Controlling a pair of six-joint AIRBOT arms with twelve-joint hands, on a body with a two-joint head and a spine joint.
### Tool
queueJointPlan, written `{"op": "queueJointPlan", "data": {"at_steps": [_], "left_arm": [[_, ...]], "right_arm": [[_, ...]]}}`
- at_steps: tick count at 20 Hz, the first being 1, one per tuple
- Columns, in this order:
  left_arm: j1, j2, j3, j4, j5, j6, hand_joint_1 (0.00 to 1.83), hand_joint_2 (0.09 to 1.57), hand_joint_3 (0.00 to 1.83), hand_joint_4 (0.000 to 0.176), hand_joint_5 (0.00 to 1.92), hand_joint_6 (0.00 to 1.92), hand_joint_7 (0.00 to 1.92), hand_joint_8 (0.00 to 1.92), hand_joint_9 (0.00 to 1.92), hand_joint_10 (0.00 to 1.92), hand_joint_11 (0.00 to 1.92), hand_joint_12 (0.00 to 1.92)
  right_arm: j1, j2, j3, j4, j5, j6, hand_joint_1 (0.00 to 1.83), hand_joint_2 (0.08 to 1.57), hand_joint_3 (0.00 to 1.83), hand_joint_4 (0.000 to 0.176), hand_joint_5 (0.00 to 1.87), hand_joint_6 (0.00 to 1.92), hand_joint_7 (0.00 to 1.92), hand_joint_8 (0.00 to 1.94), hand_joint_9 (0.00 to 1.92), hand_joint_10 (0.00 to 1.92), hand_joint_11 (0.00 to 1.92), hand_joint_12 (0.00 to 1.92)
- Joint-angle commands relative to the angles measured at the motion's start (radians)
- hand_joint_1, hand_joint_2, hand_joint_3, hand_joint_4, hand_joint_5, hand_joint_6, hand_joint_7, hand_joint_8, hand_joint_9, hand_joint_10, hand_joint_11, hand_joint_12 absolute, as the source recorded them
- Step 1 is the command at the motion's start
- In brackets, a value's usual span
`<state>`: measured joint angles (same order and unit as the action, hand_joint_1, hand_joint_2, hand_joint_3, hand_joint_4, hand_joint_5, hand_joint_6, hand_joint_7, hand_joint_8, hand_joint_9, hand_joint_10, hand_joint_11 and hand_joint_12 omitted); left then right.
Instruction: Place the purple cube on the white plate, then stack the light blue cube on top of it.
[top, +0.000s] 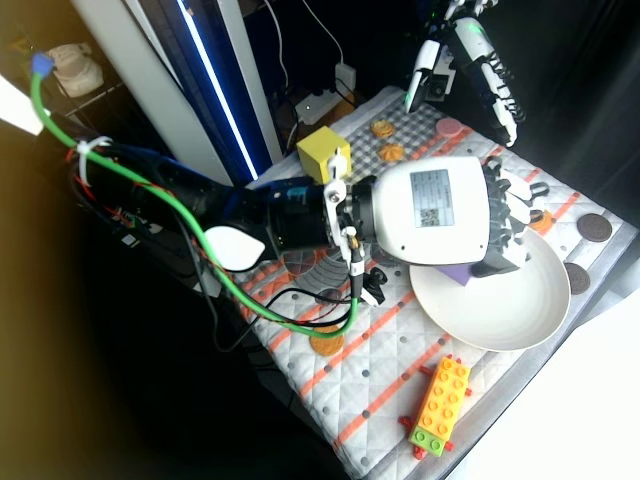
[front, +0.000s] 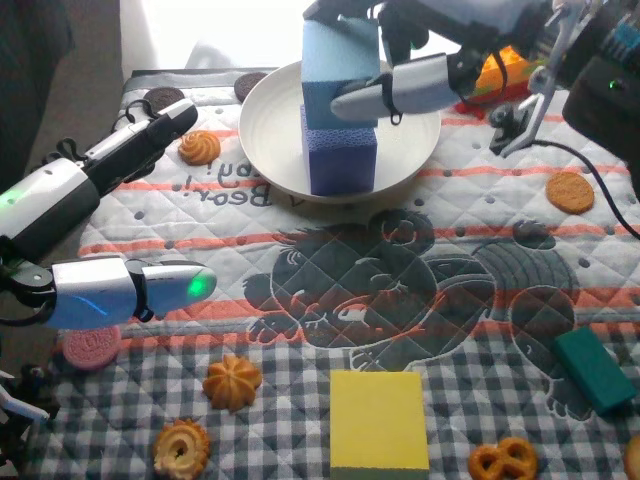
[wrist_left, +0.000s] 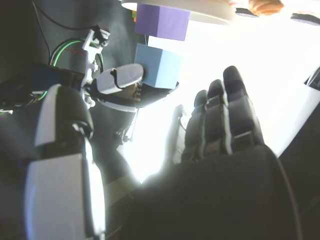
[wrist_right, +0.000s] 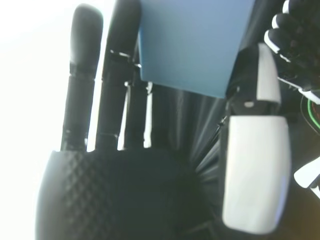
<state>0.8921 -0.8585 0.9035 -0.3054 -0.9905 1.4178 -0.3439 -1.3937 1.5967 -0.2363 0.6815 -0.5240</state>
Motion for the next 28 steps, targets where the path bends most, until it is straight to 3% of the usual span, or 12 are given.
{"op": "queueJointPlan", "data": {"at_steps": [1,5,6,7,8,9,10,12,20,22,26,28], "left_arm": [[-0.008,0.001,0.003,0.009,-0.122,-0.005,0.8,0.95,0.0,0.143,0.0,0.0,0.06,0.0,0.09,0.01,0.0,0.52],[-0.008,0.001,0.003,0.009,-0.123,-0.005,0.82,0.94,0.0,0.135,0.0,0.0,0.07,0.0,0.1,0.0,0.0,0.53],[-0.008,0.001,0.004,0.009,-0.123,-0.005,0.8,0.95,0.0,0.131,0.0,0.0,0.07,0.0,0.1,0.0,0.0,0.53],[-0.008,0.001,0.004,0.009,-0.123,-0.005,0.79,0.95,0.0,0.129,0.0,0.0,0.07,0.0,0.11,0.0,0.0,0.53],[-0.008,0.001,0.004,0.009,-0.122,-0.005,0.79,0.95,0.0,0.129,0.0,0.0,0.07,0.0,0.11,0.0,0.0,0.53],[-0.008,0.001,0.004,0.009,-0.122,-0.005,0.81,0.96,0.0,0.132,0.0,0.0,0.07,0.0,0.11,0.0,0.0,0.58],[-0.008,0.001,0.003,0.009,-0.122,-0.005,0.81,0.96,0.0,0.132,0.0,0.0,0.07,0.0,0.11,0.0,0.0,0.58],[-0.008,0.001,0.003,0.009,-0.122,-0.006,0.79,0.95,0.0,0.113,0.01,0.0,0.08,0.01,0.11,0.01,0.0,0.54],[-0.012,0.002,0.007,0.009,-0.142,-0.021,0.83,0.95,0.0,0.112,0.0,0.0,0.07,0.0,0.07,0.0,0.0,0.34],[-0.02,0.002,0.037,0.032,-0.183,-0.132,0.81,0.94,0.0,0.148,0.0,0.0,0.02,0.01,0.01,0.0,0.0,0.05],[-0.016,0.024,0.075,0.072,-0.338,-0.352,0.85,0.9,0.0,0.176,0.0,0.0,0.07,0.01,0.04,0.0,0.0,0.0],[0.012,0.046,0.058,0.072,-0.425,-0.383,0.81,0.92,0.01,0.165,0.0,0.0,0.06,0.01,0.1,0.02,0.0,0.0]], "right_arm": [[0.002,0.001,0.007,0.034,0.109,0.002,1.28,1.07,0.0,0.0,1.0,0.77,1.17,0.87,1.13,0.95,0.94,1.51],[-0.019,-0.007,0.014,0.044,0.109,0.002,1.12,1.1,0.0,0.0,1.0,0.93,1.07,1.23,1.11,1.72,1.12,1.92],[-0.022,-0.007,0.013,0.045,0.109,0.002,1.07,1.12,0.0,0.009,0.95,1.02,1.05,0.93,1.02,1.49,0.97,1.89],[-0.025,-0.007,0.013,0.046,0.109,0.002,1.01,1.08,0.0,0.0,0.79,0.42,1.02,0.64,0.92,1.08,0.76,1.63],[-0.029,-0.006,0.012,0.05,0.11,0.002,1.01,1.08,0.0,0.0,0.79,0.42,1.02,0.64,0.92,1.08,0.76,1.63],[-0.032,-0.006,0.012,0.051,0.11,0.002,0.94,1.04,0.0,0.0,0.69,0.03,0.89,0.13,0.8,0.37,0.47,1.26],[-0.033,-0.005,0.011,0.052,0.11,0.002,0.94,1.04,0.0,0.0,0.69,0.03,0.89,0.13,0.8,0.37,0.47,1.26],[-0.033,0.003,0.005,0.052,0.114,0.003,0.83,1.01,0.0,0.059,0.43,0.0,0.65,0.0,0.66,0.09,0.25,1.26],[-0.04,0.049,-0.028,0.057,0.197,0.012,0.72,0.92,0.0,0.139,0.03,0.0,0.21,0.0,0.27,0.0,0.0,0.96],[-0.06,0.105,-0.063,0.073,0.255,0.012,0.71,0.88,0.0,0.171,0.0,0.0,0.04,0.0,0.12,0.0,0.0,0.85],[-0.152,0.239,-0.17,0.134,0.412,0.012,0.63,0.83,0.0,0.176,0.0,0.0,0.0,0.0,0.0,0.0,0.0,0.05],[-0.225,0.288,-0.221,0.173,0.514,0.012,0.55,0.87,0.02,0.175,0.0,0.0,0.0,0.0,0.0,0.0,0.0,0.0]]}}
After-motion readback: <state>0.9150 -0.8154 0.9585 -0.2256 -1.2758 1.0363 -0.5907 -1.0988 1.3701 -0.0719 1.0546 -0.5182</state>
